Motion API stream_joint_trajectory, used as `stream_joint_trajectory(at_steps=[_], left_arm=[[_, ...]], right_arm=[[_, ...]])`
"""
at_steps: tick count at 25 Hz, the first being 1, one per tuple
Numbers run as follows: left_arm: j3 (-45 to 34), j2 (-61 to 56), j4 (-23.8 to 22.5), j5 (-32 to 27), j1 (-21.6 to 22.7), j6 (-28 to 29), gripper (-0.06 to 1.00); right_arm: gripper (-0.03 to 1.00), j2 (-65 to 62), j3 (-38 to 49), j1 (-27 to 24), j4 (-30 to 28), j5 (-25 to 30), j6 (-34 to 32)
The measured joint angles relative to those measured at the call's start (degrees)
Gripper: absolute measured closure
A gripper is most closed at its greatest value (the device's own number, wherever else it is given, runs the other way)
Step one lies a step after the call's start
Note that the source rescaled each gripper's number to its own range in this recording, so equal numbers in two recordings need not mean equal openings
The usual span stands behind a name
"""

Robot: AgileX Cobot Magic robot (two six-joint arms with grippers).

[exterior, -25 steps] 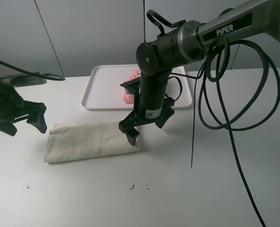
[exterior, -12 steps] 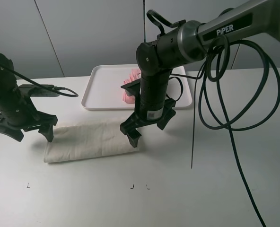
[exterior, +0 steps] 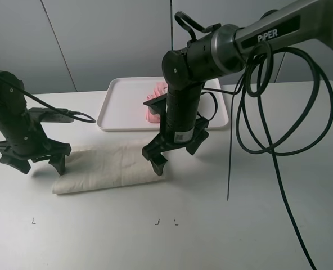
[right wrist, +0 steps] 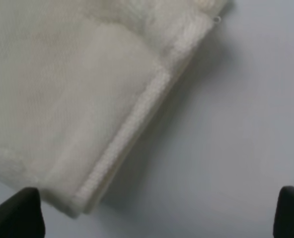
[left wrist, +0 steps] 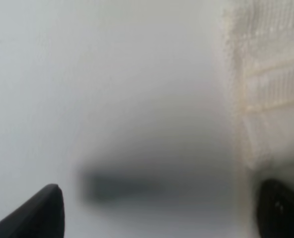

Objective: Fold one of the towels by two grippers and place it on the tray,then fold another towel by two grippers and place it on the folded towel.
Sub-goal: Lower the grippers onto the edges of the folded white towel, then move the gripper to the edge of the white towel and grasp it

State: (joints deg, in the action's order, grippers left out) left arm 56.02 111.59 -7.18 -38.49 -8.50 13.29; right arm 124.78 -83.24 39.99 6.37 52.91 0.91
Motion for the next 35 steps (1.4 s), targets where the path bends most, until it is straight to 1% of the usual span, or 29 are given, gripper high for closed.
stream_joint_trajectory(at_steps=[7,19,28,35], left_arm=[[0.1,0.3,0.1,0.0,0.0,0.0,-0.06],[0.1,0.3,0.1,0.0,0.0,0.0,-0.06],[0.1,0.4,0.1,-0.1,0.0,0.0,-0.06],[0.2,0.4,0.1,-0.2,0.0,0.0,-0.06]], right_arm=[[-0.03,0.0,-0.5,0.0,0.3,0.2,0.0],[-0.03,1.4,-7.6,0.0,0.5,0.9,0.1],[-0.03,5.8,-9.1,0.0,-0.1,0.7,-3.9],[-0.02,6.3,-9.4,0.0,-0.6,-1.2,-6.1]])
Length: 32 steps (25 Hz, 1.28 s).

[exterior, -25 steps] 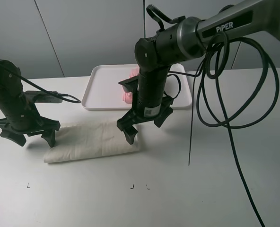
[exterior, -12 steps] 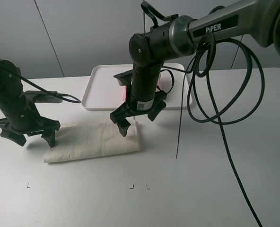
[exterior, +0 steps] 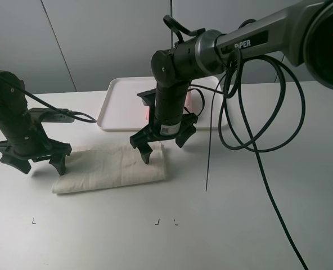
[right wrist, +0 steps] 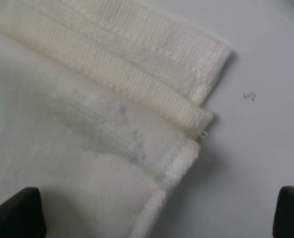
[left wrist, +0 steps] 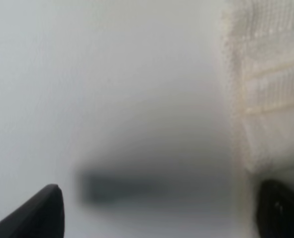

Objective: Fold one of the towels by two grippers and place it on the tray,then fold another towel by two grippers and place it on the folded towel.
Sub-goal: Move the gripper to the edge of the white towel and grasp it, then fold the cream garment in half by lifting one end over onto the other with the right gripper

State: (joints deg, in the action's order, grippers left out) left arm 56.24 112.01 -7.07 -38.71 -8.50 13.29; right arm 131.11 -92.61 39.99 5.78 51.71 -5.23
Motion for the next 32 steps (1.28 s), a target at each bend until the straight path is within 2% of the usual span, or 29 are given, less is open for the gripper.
stream_joint_trajectory(at_steps=[7,10,20,22,32], left_arm=[[0.0,0.0,-0.3,0.0,0.0,0.0,-0.06],[0.0,0.0,-0.3,0.0,0.0,0.0,-0.06],[0.0,0.0,-0.4,0.0,0.0,-0.2,-0.06],[0.0,0.0,-0.4,0.0,0.0,-0.5,-0.06],[0.0,0.0,-0.4,0.0,0.0,-0.8,-0.06]], right_arm=[[0.07,1.7,-0.2,0.0,2.3,0.6,-0.1],[0.16,2.0,-0.2,0.0,3.0,0.6,-0.1],[0.83,3.0,-0.7,0.0,7.3,-0.5,0.5],[0.93,3.0,-0.7,0.0,8.3,-0.7,1.2],[0.93,2.8,-0.7,0.0,8.5,-0.7,3.0]])
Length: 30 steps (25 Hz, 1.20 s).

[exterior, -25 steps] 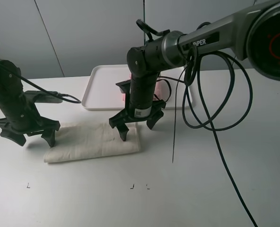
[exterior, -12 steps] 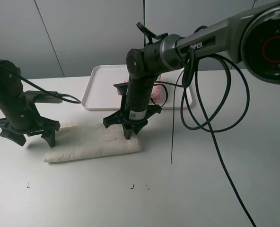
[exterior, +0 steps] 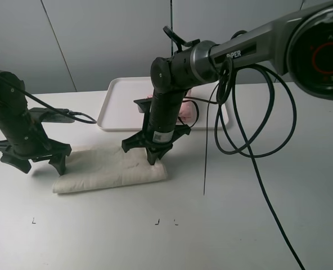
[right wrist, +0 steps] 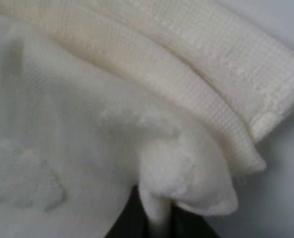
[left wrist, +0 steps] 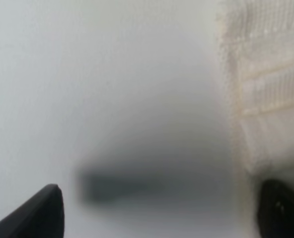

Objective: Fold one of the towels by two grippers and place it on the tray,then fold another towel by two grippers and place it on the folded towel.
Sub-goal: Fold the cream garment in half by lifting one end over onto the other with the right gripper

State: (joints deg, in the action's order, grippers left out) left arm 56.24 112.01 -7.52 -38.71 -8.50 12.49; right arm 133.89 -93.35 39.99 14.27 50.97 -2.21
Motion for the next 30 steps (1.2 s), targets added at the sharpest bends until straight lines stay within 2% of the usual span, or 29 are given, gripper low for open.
stream_joint_trajectory(at_steps=[6,12,16,24,30], left_arm=[[0.0,0.0,0.0,0.0,0.0,0.0,-0.06],[0.0,0.0,0.0,0.0,0.0,0.0,-0.06],[0.0,0.0,0.0,0.0,0.0,0.0,-0.06],[0.0,0.0,0.0,0.0,0.0,0.3,-0.06],[0.0,0.0,0.0,0.0,0.0,0.1,-0.06]], right_arm=[[0.93,-3.3,0.2,0.0,2.0,1.1,2.7],[0.93,-6.1,0.2,0.0,9.2,4.2,7.4],[0.93,-6.1,0.3,0.0,17.2,3.8,10.7],[0.93,-5.5,0.4,0.0,39.0,-2.1,20.4],[0.93,-2.1,0.6,1.5,48.2,-5.2,27.5]])
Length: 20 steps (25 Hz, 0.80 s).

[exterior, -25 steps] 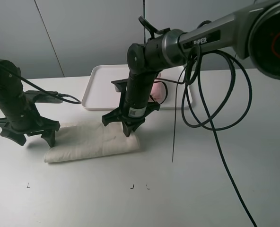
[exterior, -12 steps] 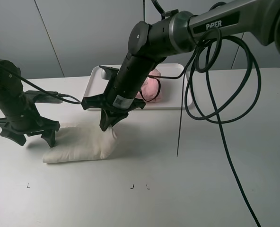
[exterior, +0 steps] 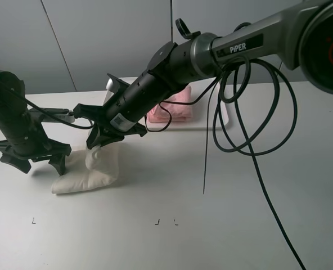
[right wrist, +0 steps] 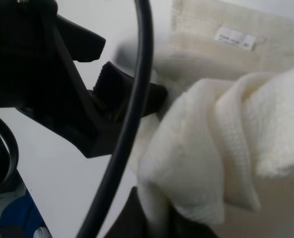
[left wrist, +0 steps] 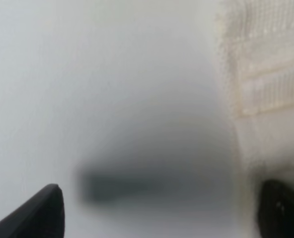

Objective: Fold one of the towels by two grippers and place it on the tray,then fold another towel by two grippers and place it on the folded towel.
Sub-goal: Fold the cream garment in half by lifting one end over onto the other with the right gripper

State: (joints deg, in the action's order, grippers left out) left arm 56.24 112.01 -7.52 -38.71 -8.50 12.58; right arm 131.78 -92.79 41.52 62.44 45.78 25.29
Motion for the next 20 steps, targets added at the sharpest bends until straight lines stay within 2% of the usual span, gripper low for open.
stream_joint_trajectory(at_steps=[8,13,16,20], left_arm=[[0.0,0.0,0.0,0.0,0.0,-0.1,-0.06],[0.0,0.0,-0.9,-0.2,0.0,-0.1,-0.06],[0.0,0.0,-0.9,-0.2,0.0,-0.1,-0.06],[0.0,0.0,-0.9,-0.2,0.0,-0.1,-0.06]], right_arm=[[0.93,4.0,0.0,4.1,9.8,-5.4,7.5],[0.93,6.1,0.1,4.3,17.1,-6.3,13.1],[0.93,7.0,0.1,4.4,19.4,-6.5,14.2],[0.93,7.6,0.1,4.5,19.4,-7.5,14.4]])
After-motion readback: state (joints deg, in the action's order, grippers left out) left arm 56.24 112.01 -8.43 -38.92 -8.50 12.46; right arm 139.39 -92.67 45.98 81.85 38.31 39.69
